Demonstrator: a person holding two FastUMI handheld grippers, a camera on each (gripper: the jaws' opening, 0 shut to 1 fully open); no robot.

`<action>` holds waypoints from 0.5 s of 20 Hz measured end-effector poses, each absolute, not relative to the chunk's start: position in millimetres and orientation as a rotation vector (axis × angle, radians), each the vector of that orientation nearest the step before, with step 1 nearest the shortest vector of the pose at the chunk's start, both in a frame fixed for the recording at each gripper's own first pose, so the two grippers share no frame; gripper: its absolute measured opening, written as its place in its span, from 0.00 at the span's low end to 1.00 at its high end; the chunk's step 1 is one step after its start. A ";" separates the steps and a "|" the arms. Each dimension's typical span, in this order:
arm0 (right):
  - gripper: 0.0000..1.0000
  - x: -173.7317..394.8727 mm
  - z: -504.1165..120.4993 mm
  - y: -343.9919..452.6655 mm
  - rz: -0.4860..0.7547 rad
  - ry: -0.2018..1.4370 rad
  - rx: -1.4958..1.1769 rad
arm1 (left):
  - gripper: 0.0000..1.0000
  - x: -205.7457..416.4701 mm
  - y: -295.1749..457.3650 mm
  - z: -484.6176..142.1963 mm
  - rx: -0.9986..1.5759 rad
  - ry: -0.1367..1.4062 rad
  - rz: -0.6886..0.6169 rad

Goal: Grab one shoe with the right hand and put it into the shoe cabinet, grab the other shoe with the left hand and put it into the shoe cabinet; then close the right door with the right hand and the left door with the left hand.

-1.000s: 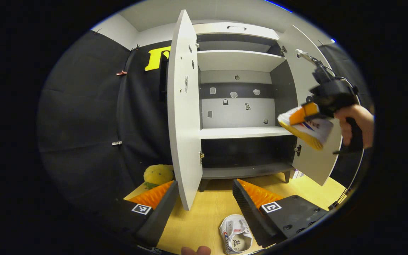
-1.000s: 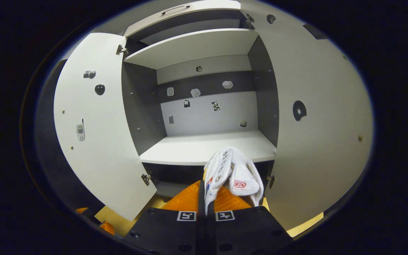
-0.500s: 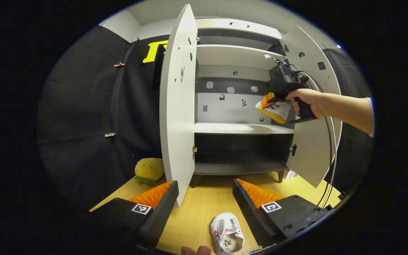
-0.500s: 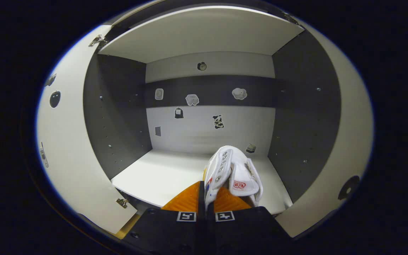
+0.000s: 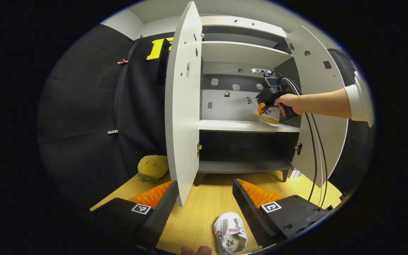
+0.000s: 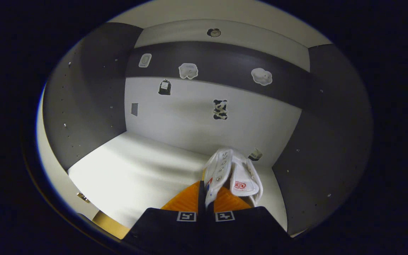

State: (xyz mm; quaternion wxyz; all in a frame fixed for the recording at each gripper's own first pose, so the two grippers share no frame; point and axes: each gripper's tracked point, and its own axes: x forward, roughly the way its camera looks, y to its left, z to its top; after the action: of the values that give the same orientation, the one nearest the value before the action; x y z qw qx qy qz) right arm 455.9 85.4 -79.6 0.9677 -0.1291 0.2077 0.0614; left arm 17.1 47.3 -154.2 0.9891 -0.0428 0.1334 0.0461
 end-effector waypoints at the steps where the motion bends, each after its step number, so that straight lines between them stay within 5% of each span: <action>1: 0.05 459.9 -84.5 82.7 0.113 0.426 -0.288 | 0.96 16.2 46.5 -155.7 -0.084 0.271 0.091; 10: 0.11 465.9 -101.1 79.8 0.050 0.470 -0.259 | 0.97 20.9 47.5 -160.9 -0.096 0.279 0.088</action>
State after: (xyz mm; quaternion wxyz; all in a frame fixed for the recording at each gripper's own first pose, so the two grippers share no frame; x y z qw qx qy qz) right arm 465.9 79.8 -101.1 0.9639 -0.1282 0.2321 0.0249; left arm 20.9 47.5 -160.9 0.9882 -0.0478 0.1388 0.0438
